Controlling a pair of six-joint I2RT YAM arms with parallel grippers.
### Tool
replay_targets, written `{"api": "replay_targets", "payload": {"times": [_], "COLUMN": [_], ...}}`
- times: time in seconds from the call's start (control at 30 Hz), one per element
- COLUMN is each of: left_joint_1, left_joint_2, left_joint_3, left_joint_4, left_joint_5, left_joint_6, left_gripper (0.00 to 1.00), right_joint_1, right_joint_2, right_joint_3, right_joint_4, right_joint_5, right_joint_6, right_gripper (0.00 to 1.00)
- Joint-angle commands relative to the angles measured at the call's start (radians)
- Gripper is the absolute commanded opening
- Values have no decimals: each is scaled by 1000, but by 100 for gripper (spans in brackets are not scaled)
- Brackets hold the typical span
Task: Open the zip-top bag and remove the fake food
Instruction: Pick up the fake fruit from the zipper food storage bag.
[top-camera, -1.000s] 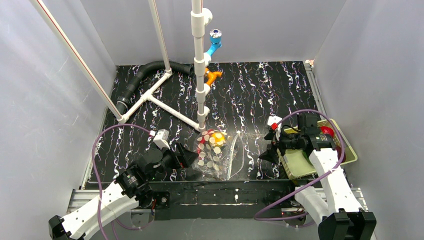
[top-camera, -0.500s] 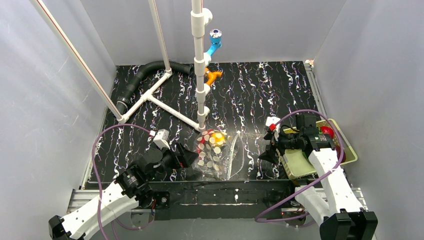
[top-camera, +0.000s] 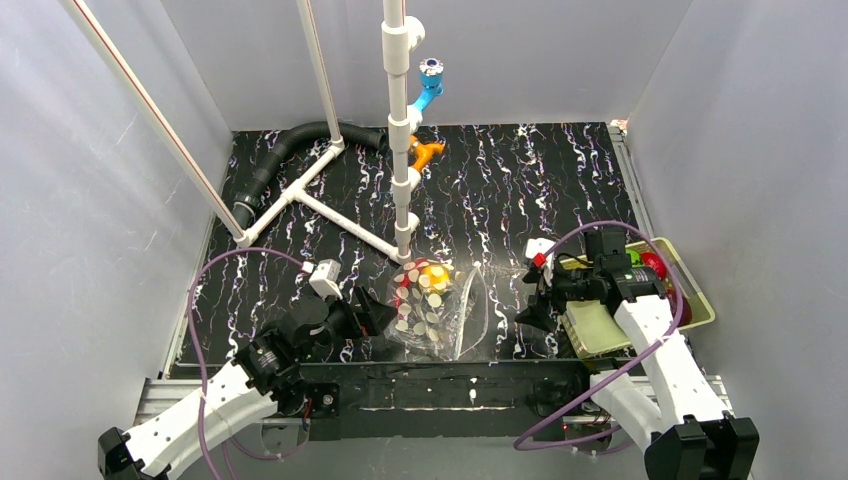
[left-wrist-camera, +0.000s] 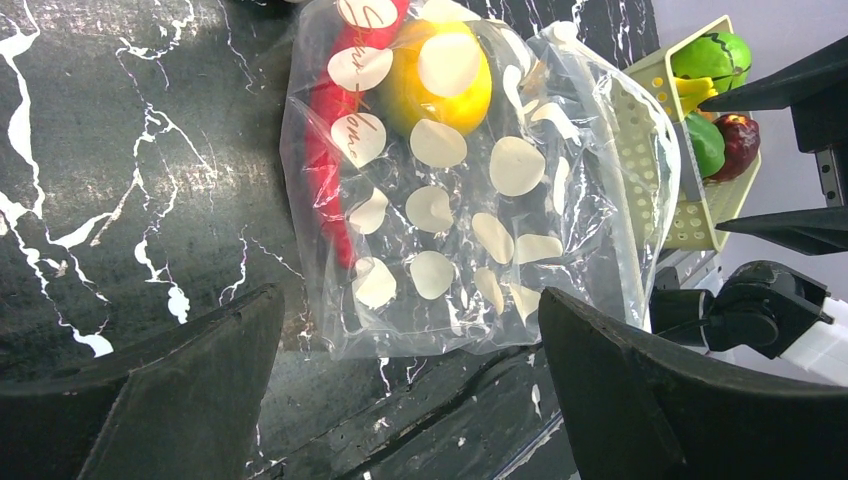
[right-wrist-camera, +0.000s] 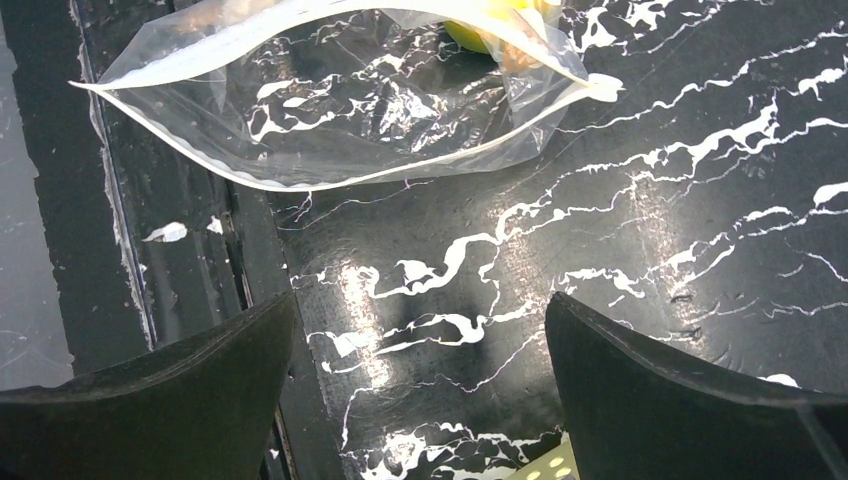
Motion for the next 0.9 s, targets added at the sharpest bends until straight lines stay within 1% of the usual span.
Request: {"api": "replay_targets", "payload": {"times": [0.0,0.2,0.37,0.6,0.87], "left_joint_1": [5,5,5,5,4], "left_joint_2": [10,16,29,29,32], "left_joint_3": [5,8,5,9,2], "left_joint_4": [20,18,33,30,37], "left_joint_5": [1,-1,5,5,5], "left_joint_6": [9,11,7,7,2], "left_gripper": [98,98,98,98,98], "right_joint_1": [34,66,97,168,208], "right_joint_2": [14,50,69,80,96], "right_joint_3": [7,46,60,41,38], "right_joint_4": [-3,-63,-69,-8,23], "right_joint_5": [-1,33,22,22,48], "right_joint_6": [-36,-129,-159,-128,-112], "right_gripper": [100,100,100,100,100]}}
